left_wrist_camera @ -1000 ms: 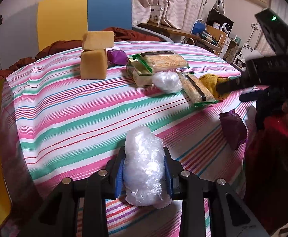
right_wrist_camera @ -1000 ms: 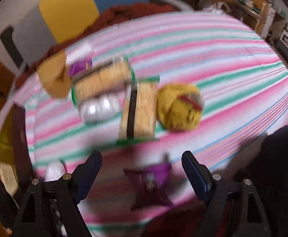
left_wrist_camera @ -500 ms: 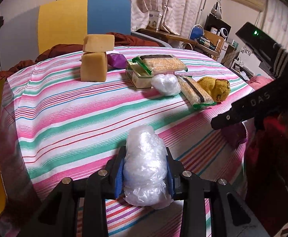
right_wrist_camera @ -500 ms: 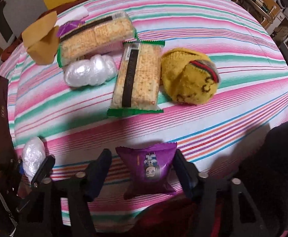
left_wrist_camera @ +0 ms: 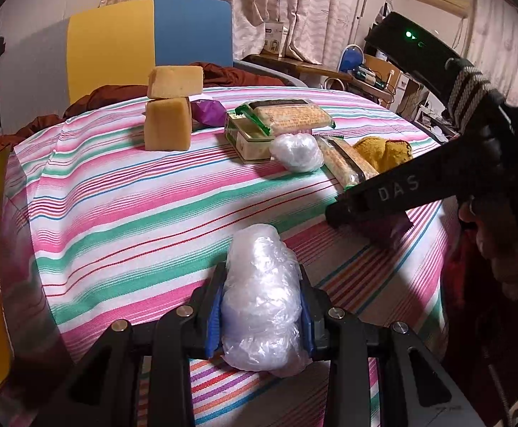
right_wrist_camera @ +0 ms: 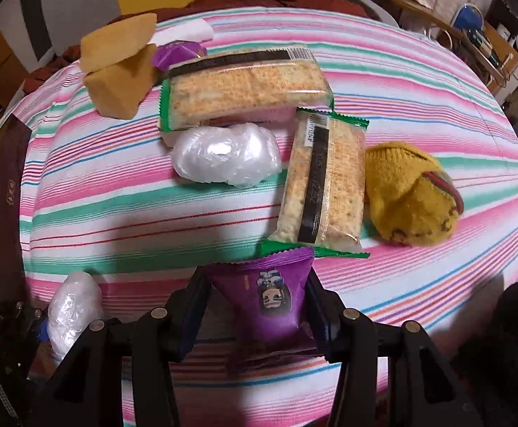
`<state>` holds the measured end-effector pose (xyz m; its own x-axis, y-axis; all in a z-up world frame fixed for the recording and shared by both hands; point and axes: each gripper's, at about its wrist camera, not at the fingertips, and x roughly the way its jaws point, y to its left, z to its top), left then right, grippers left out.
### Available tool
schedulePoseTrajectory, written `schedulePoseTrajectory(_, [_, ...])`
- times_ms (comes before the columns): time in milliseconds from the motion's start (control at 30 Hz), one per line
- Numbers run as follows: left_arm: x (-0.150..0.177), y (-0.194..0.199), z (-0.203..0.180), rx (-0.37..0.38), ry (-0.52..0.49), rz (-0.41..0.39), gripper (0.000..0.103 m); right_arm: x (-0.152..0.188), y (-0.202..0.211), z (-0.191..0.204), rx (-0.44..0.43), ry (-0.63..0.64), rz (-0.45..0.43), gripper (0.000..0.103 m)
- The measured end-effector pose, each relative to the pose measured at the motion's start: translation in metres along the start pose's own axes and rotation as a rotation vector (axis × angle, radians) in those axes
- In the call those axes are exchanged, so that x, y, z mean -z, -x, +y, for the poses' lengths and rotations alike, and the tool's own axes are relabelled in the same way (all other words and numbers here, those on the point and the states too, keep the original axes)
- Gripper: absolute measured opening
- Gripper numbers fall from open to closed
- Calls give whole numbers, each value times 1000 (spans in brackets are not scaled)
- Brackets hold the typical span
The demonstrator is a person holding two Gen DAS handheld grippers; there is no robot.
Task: Organize objects
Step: 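Grasp the purple snack packet with the right gripper while the left gripper carries the plastic bag toward the tray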
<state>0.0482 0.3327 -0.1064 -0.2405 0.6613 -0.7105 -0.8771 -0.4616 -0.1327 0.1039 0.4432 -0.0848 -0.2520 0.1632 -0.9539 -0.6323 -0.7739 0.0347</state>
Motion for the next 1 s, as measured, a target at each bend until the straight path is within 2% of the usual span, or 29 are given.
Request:
schedulePoseTrajectory(100, [0, 0, 0, -6, -1, 1, 36, 2, -1, -8, -35, -18, -5, 52])
schedulePoseTrajectory(200, [-1, 0, 0, -10, 8, 7, 35, 4, -1, -5, -13, 8, -19, 53])
schedulePoseTrajectory(633, [-6, 11, -8, -58, 4, 50, 34, 13, 3, -9, -17, 30, -35, 52])
schedulePoseTrajectory(800, [-11, 42, -14, -48, 10, 1, 34, 18, 1, 24, -36, 77, -41, 52])
schedulePoseTrajectory(1000, [-18, 88, -5, -49, 46, -81, 34, 23, 1, 30, -48, 102, -43, 52])
